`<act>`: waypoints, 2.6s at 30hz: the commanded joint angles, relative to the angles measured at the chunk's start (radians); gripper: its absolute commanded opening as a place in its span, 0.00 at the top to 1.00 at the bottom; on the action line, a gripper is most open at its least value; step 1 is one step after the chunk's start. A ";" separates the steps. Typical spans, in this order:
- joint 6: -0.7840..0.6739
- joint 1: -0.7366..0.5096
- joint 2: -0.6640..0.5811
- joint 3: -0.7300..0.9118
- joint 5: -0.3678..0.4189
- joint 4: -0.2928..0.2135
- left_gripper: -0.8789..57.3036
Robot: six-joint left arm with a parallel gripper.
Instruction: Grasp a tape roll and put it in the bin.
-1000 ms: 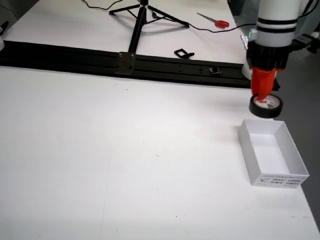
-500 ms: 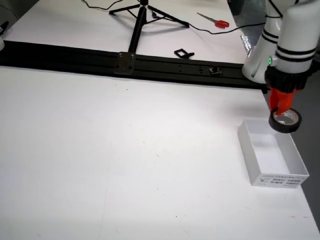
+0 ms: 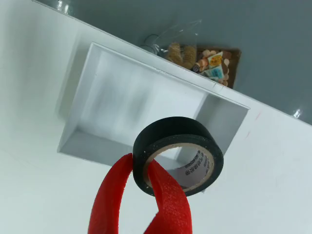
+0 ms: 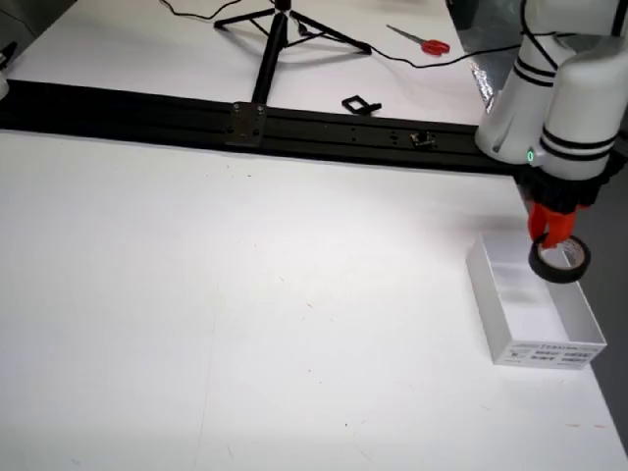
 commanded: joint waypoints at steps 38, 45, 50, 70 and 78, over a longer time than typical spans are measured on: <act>0.008 -0.380 -0.272 -0.002 0.033 0.082 0.99; 0.008 -0.580 -0.315 -0.002 0.078 0.073 0.99; 0.008 -0.719 -0.323 -0.004 0.079 0.062 0.99; 0.271 -1.005 -0.516 -0.004 0.059 -0.067 0.99; 0.444 -0.975 -0.550 -0.005 0.067 -0.213 0.99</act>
